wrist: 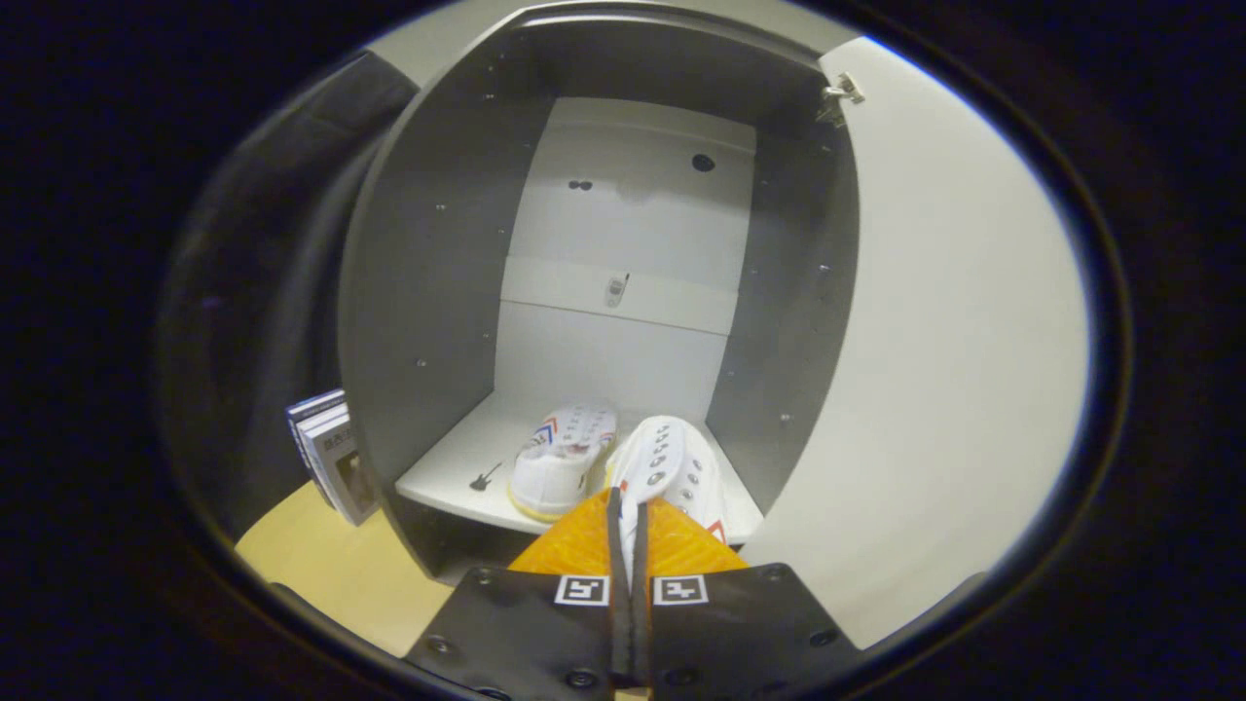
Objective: Open the shoe cabinet door, grab the shoes and put them into the shoe cabinet, then close the shoe cabinet door.
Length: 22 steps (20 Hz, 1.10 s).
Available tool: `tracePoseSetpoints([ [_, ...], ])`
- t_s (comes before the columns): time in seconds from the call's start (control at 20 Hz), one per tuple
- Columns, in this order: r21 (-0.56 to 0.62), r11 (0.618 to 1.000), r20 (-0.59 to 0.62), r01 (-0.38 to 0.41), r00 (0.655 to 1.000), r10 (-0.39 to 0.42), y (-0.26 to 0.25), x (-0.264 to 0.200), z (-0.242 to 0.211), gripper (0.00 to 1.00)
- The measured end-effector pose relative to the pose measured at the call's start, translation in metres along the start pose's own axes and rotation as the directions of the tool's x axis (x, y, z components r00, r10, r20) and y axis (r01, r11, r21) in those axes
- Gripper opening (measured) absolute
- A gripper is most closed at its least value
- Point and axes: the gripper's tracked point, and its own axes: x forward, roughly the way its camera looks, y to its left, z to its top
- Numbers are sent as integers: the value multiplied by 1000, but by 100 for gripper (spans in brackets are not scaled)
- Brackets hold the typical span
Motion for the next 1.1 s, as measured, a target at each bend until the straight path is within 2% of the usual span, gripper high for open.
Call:
tracePoseSetpoints([
  [0.3,-22,999,-48,-31,998,30,-20,112,3,2],
  [0.5,-37,997,-93,-69,993,66,-14,163,-13,2],
  [0.65,-52,994,-137,-101,986,93,-5,178,-30,2],
  [1.0,-55,995,-145,-78,987,70,-6,183,-35,3],
  [1.1,-36,997,-143,-67,988,61,-7,180,-34,10],
])
